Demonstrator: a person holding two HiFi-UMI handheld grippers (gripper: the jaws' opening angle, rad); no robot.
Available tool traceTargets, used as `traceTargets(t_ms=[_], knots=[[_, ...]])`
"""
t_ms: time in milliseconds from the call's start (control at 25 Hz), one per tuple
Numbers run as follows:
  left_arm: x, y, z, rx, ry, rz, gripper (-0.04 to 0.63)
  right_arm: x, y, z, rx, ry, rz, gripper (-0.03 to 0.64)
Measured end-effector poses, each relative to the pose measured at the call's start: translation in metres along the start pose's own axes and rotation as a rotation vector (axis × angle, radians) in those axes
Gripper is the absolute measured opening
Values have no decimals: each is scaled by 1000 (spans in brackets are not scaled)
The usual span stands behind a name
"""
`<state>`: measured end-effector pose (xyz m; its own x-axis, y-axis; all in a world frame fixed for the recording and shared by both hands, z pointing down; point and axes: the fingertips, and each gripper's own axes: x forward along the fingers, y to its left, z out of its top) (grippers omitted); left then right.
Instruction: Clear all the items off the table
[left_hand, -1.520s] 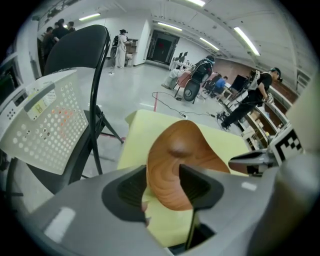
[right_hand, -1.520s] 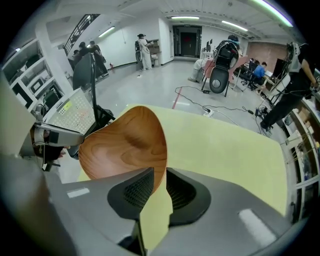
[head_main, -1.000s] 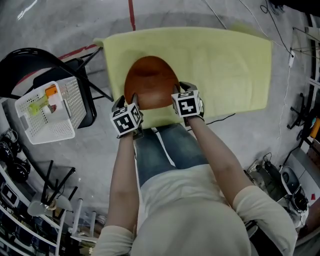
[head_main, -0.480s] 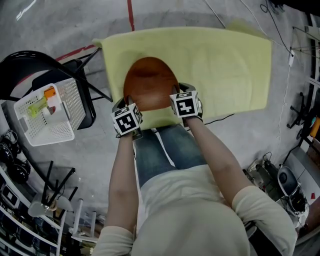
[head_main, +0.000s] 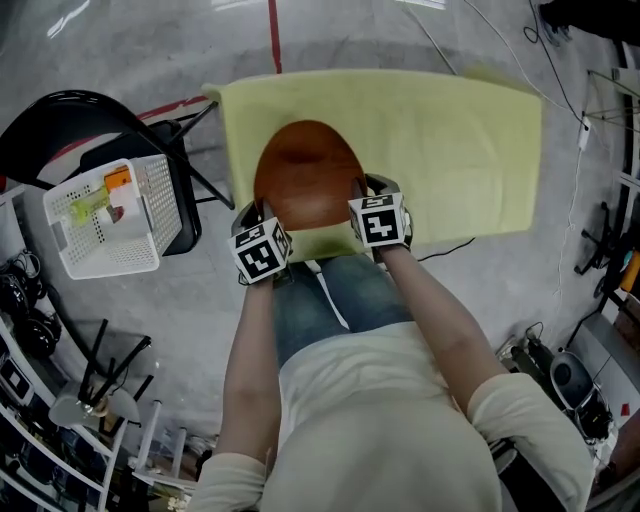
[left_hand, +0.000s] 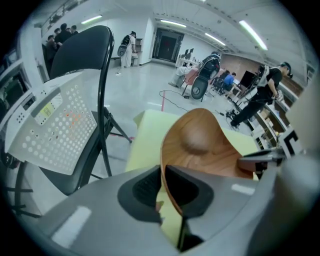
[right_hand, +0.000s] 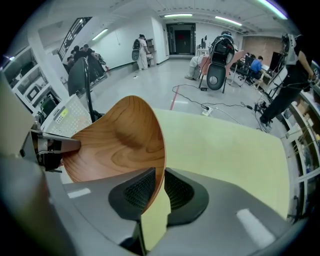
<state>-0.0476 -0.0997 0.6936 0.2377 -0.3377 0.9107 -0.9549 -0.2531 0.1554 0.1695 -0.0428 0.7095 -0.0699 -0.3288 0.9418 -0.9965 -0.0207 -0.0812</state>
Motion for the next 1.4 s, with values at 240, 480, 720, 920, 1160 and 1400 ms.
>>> traceTargets(t_ms=[240, 480, 720, 920, 1160, 1400], knots=[[-38, 0, 5, -41, -45, -3, 35, -37, 10, 18, -63, -34, 9, 55], [-72, 8, 11, -89, -94, 15, 35, -63, 24, 37, -132, -97, 15, 55], [-99, 14, 13, -109, -126, 21, 35, -87, 38, 47, -188, -114, 28, 55], [-120, 19, 18, -131, -155, 29, 38, -104, 49, 63, -243, -142, 38, 57], [-145, 18, 23, -156, -197, 31, 40, -126, 56, 79, -294, -179, 58, 57], [-167, 25, 28, -181, -238, 52, 38, -142, 69, 90, -344, -216, 89, 58]])
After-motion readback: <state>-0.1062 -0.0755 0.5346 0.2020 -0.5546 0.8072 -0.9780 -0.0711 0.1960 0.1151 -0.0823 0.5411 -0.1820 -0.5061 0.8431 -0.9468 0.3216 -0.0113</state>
